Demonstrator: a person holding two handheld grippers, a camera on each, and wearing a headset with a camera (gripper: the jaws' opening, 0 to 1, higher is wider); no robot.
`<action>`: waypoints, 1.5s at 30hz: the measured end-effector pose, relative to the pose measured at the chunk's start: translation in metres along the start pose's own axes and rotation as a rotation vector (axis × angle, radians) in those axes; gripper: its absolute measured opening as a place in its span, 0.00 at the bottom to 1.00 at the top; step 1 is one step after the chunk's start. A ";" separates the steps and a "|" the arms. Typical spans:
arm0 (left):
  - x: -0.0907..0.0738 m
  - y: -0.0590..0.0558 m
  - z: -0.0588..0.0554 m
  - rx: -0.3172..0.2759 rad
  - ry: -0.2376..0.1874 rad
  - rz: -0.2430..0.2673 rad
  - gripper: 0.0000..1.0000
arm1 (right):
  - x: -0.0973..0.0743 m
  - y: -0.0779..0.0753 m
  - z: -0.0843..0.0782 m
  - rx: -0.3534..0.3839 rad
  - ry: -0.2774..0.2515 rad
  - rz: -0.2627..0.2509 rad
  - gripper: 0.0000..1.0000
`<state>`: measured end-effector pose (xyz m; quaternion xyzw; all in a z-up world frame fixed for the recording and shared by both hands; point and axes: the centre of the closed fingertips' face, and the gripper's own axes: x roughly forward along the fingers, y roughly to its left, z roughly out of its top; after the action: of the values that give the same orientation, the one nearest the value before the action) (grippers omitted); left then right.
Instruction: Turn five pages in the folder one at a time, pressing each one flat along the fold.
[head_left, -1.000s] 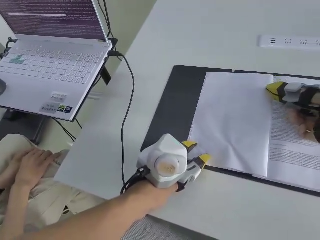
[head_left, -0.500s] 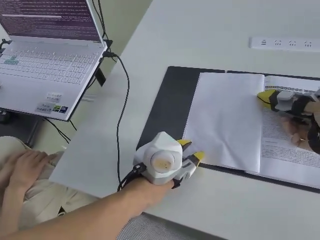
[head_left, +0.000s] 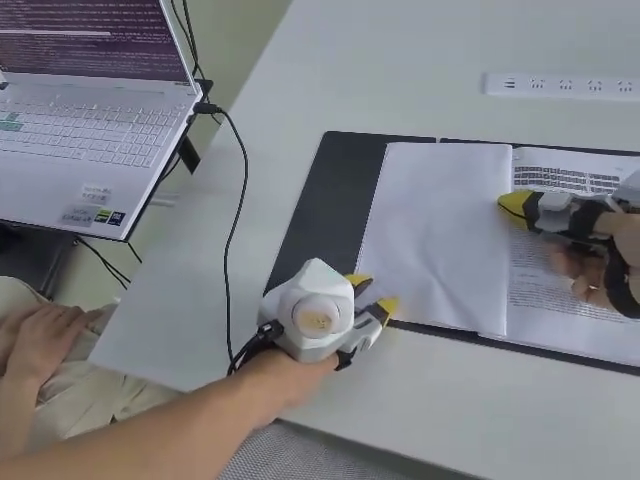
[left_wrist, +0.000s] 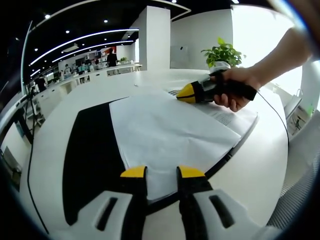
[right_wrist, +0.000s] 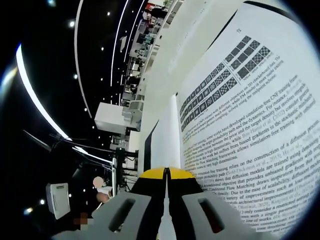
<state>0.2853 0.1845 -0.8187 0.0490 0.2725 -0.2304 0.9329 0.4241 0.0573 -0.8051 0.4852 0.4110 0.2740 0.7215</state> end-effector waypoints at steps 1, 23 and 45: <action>0.000 0.000 0.000 0.000 0.000 0.000 0.22 | -0.002 0.000 -0.002 0.005 0.002 0.003 0.00; 0.000 0.000 0.001 0.003 -0.002 0.000 0.22 | -0.028 0.000 -0.052 -0.006 0.101 0.029 0.00; 0.000 0.001 0.001 0.005 -0.007 0.001 0.22 | -0.054 -0.002 -0.100 -0.015 0.163 0.035 0.00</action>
<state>0.2859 0.1851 -0.8175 0.0505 0.2685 -0.2307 0.9339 0.3104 0.0608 -0.8086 0.4628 0.4576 0.3283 0.6845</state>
